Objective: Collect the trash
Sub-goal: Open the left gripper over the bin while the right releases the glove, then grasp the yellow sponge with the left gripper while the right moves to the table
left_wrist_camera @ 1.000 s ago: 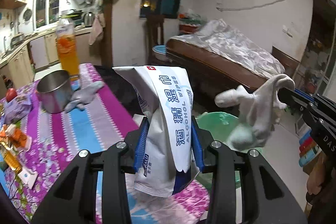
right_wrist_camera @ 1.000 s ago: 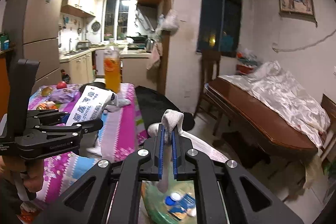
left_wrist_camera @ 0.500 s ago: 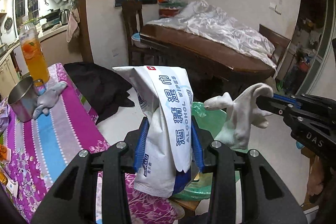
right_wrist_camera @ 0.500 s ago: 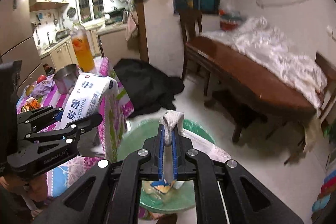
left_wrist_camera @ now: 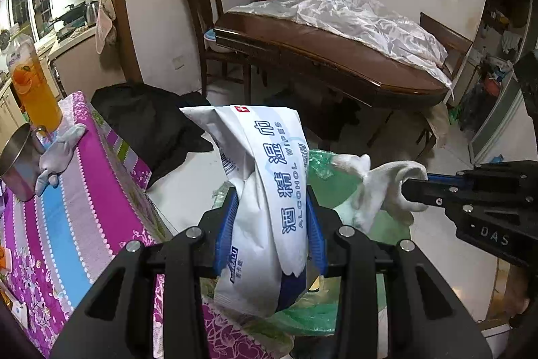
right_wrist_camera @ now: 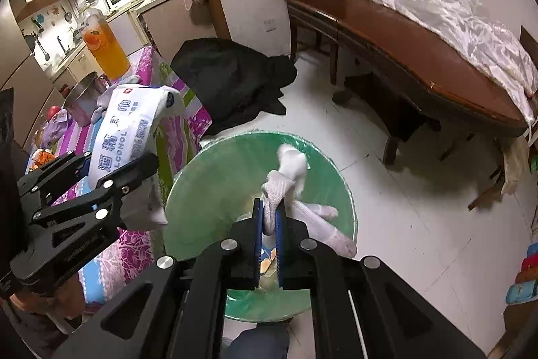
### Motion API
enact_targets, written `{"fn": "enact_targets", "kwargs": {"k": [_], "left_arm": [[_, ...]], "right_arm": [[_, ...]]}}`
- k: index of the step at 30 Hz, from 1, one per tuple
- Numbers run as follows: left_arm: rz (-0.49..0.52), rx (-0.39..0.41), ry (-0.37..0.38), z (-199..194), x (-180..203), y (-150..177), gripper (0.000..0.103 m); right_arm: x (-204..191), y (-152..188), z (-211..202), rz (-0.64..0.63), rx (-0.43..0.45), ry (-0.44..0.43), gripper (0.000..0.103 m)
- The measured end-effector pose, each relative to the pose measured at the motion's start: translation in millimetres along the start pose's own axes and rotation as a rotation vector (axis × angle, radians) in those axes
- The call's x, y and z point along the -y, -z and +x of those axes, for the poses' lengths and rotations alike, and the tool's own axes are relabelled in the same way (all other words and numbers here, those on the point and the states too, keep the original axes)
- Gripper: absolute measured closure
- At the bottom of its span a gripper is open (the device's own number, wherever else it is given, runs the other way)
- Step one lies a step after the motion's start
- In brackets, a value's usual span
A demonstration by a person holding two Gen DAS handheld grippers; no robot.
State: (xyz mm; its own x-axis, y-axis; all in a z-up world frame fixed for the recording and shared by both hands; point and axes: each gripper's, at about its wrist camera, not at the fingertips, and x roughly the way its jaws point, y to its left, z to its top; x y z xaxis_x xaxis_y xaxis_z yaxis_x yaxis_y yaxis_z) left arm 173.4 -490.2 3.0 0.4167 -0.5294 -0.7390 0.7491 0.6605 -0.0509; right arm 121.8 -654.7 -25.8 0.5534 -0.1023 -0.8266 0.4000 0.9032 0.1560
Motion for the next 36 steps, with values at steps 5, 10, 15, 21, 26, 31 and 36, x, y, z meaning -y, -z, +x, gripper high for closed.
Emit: {"fn": "enact_targets", "kwargs": {"k": [5, 10, 15, 21, 26, 31, 36], "left_arm": [[-0.004, -0.022, -0.003, 13.1, 1.2, 1.8, 0.066], [-0.011, -0.023, -0.01, 17.9, -0.1, 1.9, 0.063], [-0.008, -0.001, -0.025, 15.8, 2.4, -0.6, 0.027], [-0.036, 0.004, -0.036, 16.1, -5.5, -3.7, 0.019], [-0.044, -0.005, -0.04, 19.6, -10.7, -1.7, 0.019], [-0.043, -0.006, -0.038, 19.1, -12.2, 0.6, 0.019], [-0.047, 0.001, -0.04, 10.9, -22.3, 9.7, 0.019]], "right_arm": [[-3.3, 5.0, -1.0, 0.006, -0.003, -0.016, 0.096], [-2.5, 4.0, -5.1, 0.009, 0.006, -0.028, 0.096], [0.1, 5.1, -2.4, 0.021, -0.003, -0.062, 0.09], [3.3, 7.6, -2.0, 0.037, 0.006, -0.077, 0.073], [4.1, 8.5, -3.2, 0.045, 0.01, -0.079, 0.073], [6.1, 9.0, -2.3, 0.044, 0.009, -0.082, 0.072], [3.7, 16.4, -8.4, 0.045, 0.054, -0.092, 0.052]]}}
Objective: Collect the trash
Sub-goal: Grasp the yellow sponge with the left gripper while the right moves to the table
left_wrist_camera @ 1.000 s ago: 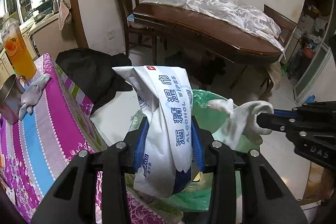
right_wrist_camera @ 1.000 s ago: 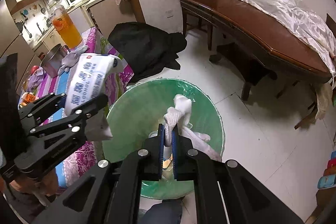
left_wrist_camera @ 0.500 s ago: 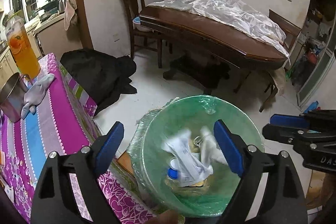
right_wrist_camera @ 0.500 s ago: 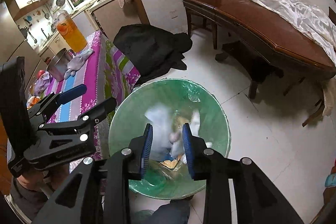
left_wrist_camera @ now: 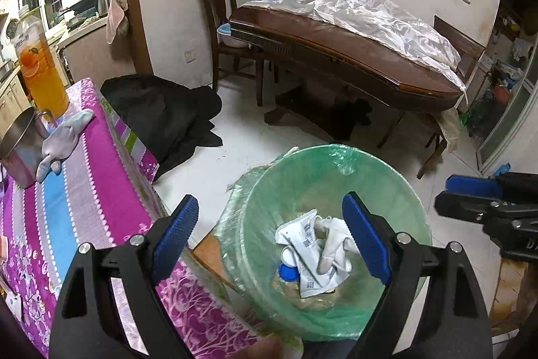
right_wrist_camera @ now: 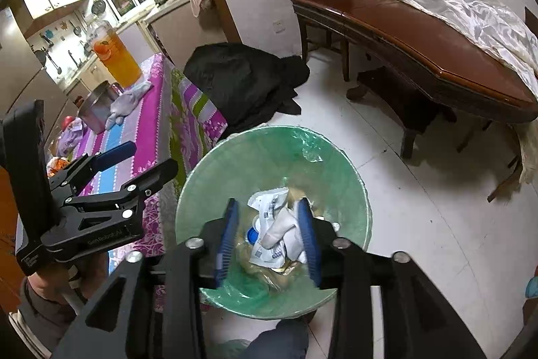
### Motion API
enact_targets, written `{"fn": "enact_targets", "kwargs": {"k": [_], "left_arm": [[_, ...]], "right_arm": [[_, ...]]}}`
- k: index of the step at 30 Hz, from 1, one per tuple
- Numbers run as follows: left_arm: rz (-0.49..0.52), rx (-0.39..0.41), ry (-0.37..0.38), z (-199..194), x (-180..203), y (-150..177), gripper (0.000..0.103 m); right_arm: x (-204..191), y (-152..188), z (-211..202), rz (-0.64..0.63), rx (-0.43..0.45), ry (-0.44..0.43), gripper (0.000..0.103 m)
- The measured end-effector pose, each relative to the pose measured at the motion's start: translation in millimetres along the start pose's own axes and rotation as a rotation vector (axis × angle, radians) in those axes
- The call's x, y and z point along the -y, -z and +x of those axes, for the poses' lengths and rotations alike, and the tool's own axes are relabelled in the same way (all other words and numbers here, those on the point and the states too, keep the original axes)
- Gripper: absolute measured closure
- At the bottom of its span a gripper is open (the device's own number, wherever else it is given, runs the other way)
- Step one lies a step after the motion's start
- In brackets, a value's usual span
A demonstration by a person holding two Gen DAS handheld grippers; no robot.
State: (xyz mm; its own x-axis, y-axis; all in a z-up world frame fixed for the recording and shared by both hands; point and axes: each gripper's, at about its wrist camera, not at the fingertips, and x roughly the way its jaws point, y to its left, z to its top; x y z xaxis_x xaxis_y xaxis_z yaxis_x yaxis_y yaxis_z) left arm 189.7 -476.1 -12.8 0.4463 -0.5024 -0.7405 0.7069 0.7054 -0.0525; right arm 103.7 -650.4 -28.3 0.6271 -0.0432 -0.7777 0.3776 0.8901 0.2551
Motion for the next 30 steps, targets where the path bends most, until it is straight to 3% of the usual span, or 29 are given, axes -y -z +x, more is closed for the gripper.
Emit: {"fn": "enact_targets", "kwargs": {"k": [3, 9, 13, 18, 25, 30], "left_arm": [[-0.012, 0.015, -0.009, -11.1, -15.9, 8.8, 0.019], [-0.03, 0.044, -0.092, -43.9, -72.9, 40.5, 0.019], [-0.123, 0.054, -0.173, -72.3, -139.3, 67.5, 0.019], [-0.244, 0.071, -0.343, -115.1, -235.7, 108.2, 0.02], [-0.591, 0.102, -0.571, -197.7, -410.1, 180.6, 0.02], [-0.838, 0.073, -0.706, -229.5, -516.1, 232.4, 0.019]], "right_arm": [[-11.6, 11.5, -14.1, -0.029, 0.095, 0.023, 0.032], [-59.3, 48.1, -39.5, -0.12, 0.263, -0.028, 0.017], [-106.4, 68.8, -37.5, -0.208, 0.305, -0.094, 0.015], [-169.0, 78.9, -22.8, -0.305, 0.3, -0.203, 0.014], [-269.2, 82.2, 7.4, -0.462, 0.241, -0.352, 0.014], [-346.6, 85.8, 32.8, -0.544, 0.197, -0.454, 0.012]]}}
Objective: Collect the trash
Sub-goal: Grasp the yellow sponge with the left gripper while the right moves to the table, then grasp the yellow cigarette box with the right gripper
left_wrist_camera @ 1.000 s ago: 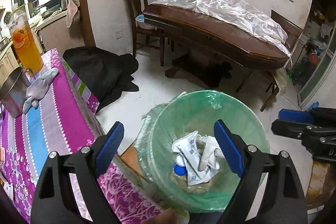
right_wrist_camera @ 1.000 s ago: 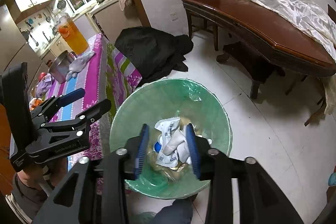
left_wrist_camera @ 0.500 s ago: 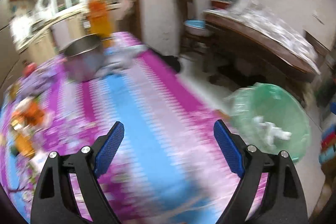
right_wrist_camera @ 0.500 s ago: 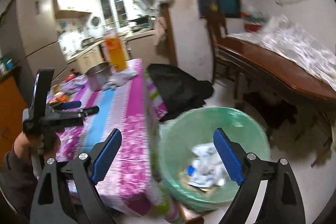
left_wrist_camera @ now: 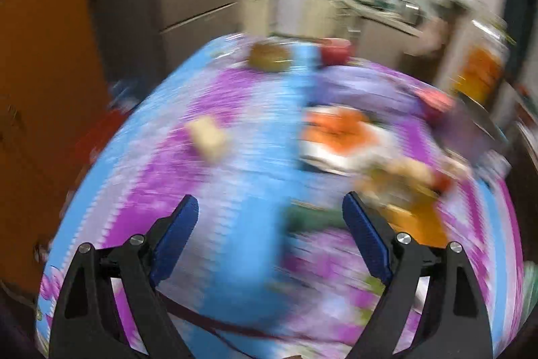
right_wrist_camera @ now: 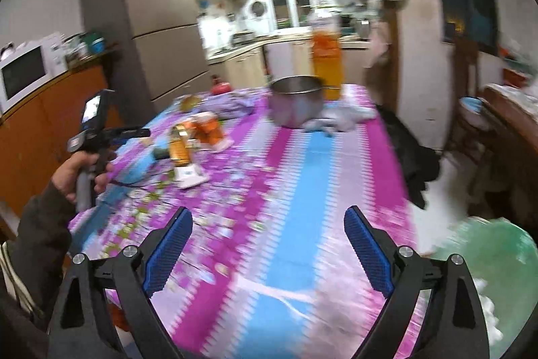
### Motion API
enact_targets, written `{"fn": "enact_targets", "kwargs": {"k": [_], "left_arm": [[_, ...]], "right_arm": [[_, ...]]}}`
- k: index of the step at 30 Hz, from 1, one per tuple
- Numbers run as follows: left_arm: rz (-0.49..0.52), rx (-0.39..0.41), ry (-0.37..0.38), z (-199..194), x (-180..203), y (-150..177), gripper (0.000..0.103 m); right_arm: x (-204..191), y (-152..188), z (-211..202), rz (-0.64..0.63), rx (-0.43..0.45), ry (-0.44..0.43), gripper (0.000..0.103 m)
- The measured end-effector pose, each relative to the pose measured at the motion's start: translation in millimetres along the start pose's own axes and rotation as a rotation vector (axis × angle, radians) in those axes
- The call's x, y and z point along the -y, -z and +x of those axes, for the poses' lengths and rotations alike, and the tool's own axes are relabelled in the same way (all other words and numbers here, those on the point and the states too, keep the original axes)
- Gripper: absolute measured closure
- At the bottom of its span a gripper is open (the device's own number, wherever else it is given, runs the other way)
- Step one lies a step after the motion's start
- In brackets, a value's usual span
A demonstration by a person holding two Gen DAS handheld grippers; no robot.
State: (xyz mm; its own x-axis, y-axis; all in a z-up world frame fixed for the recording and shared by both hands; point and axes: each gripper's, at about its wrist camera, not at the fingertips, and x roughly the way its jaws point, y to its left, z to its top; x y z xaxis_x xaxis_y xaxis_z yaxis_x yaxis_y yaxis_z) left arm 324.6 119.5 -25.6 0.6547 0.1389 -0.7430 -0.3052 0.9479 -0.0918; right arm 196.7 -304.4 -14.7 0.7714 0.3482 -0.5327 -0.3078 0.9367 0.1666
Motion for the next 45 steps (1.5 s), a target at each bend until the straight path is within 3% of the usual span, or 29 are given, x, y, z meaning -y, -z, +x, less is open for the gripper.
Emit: {"fn": "enact_targets", "kwargs": {"k": [6, 8, 13, 21, 24, 28, 34, 38, 43, 45], "left_arm": [[-0.153, -0.044, -0.051, 35.8, -50.2, -38.2, 0.018], [-0.141, -0.038, -0.069, 38.5, -45.9, -47.4, 0.012], [-0.055, -0.073, -0.155, 65.6, -33.0, -57.0, 0.012], [-0.058, -0.114, -0.181, 96.9, -41.6, -45.6, 0.013], [-0.055, -0.109, -0.155, 97.8, -43.3, -42.7, 0.028], [-0.002, -0.099, -0.112, 90.4, -30.3, -39.5, 0.068], [0.045, -0.08, -0.082, 80.4, -15.1, -31.8, 0.068], [0.053, -0.064, -0.061, 71.6, -12.4, -29.8, 0.069], [0.064, -0.071, -0.04, 66.9, -8.3, -23.9, 0.069], [0.063, -0.07, -0.029, 64.4, -7.3, -22.7, 0.069]], "right_arm": [[-38.3, -22.6, 55.8, -0.04, -0.034, -0.064, 0.011], [-44.3, -27.7, 69.9, -0.042, -0.045, -0.078, 0.011], [-49.5, -33.1, 98.5, -0.042, -0.066, -0.109, 0.011], [-49.7, -53.7, 167.1, -0.018, -0.101, -0.161, 0.011], [-57.3, -58.6, 197.4, -0.049, -0.134, -0.17, 0.015], [-79.1, -57.1, 229.5, -0.113, -0.185, -0.194, 0.03], [-124.1, -66.3, 253.9, -0.226, -0.161, -0.224, 0.034], [-145.5, -80.9, 272.1, -0.288, -0.153, -0.17, 0.033], [-160.7, -86.5, 302.7, -0.356, -0.211, -0.107, 0.033], [-163.9, -84.1, 310.1, -0.38, -0.228, -0.085, 0.038]]}}
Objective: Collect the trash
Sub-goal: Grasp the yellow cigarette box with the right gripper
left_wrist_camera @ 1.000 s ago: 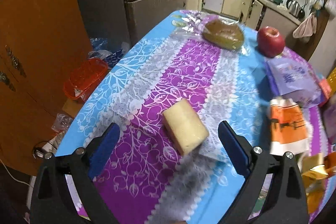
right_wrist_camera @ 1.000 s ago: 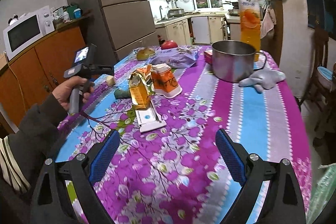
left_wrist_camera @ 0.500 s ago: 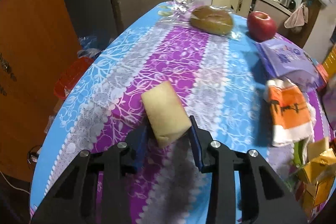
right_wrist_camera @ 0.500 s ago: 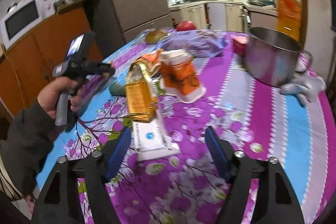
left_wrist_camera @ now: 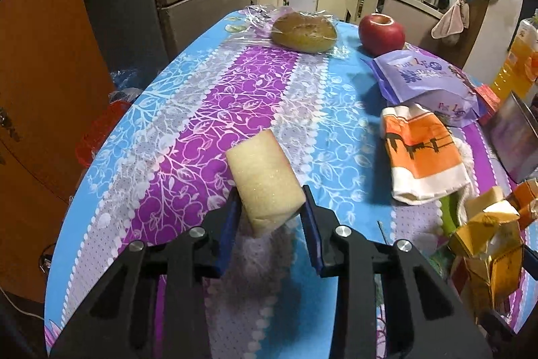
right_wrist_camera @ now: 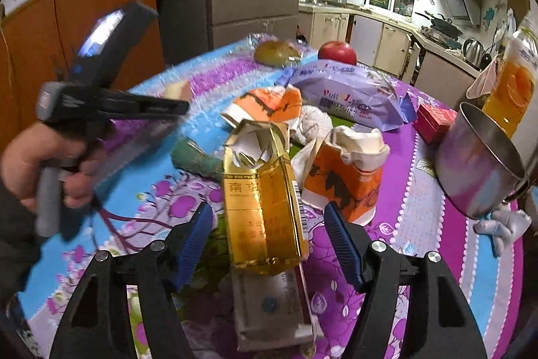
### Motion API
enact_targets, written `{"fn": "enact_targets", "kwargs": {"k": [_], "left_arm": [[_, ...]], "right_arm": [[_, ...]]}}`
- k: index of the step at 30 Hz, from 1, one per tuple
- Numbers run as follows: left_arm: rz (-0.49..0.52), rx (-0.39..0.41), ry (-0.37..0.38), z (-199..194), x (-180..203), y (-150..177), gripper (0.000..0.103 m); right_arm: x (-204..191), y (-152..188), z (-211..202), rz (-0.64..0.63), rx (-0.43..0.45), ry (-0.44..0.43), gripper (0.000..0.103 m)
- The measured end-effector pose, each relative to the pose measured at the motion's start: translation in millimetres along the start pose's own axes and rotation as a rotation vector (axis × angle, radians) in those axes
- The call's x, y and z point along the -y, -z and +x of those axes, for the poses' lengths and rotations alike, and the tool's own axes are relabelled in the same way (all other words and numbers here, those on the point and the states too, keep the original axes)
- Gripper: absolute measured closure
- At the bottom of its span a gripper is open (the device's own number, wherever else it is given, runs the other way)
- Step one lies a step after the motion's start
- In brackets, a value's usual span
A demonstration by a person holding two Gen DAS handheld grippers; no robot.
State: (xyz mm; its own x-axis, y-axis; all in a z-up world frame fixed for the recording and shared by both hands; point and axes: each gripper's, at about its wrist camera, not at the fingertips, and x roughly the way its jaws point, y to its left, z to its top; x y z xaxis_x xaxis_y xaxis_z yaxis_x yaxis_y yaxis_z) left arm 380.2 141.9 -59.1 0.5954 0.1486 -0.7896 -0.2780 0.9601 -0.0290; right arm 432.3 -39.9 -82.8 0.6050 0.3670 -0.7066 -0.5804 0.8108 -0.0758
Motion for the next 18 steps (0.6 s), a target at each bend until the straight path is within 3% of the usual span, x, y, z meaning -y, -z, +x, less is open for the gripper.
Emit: {"fn": "enact_targets", "kwargs": {"k": [3, 9, 18], "left_arm": [[0.002, 0.008, 0.012, -5.2, 1.0, 2.4, 0.069], [-0.005, 0.053, 0.065, -28.3, -2.7, 10.3, 0.07], [0.056, 0.22, 0.203, -101.3, 10.3, 45.4, 0.07]], "right_arm": [[-3.4, 2.0, 8.1, -0.016, -0.027, 0.016, 0.054], [6.3, 8.1, -13.0, 0.051, 0.065, 0.029, 0.057], [-0.7, 28.3, -81.9, 0.115, 0.214, 0.042, 0.057]]}}
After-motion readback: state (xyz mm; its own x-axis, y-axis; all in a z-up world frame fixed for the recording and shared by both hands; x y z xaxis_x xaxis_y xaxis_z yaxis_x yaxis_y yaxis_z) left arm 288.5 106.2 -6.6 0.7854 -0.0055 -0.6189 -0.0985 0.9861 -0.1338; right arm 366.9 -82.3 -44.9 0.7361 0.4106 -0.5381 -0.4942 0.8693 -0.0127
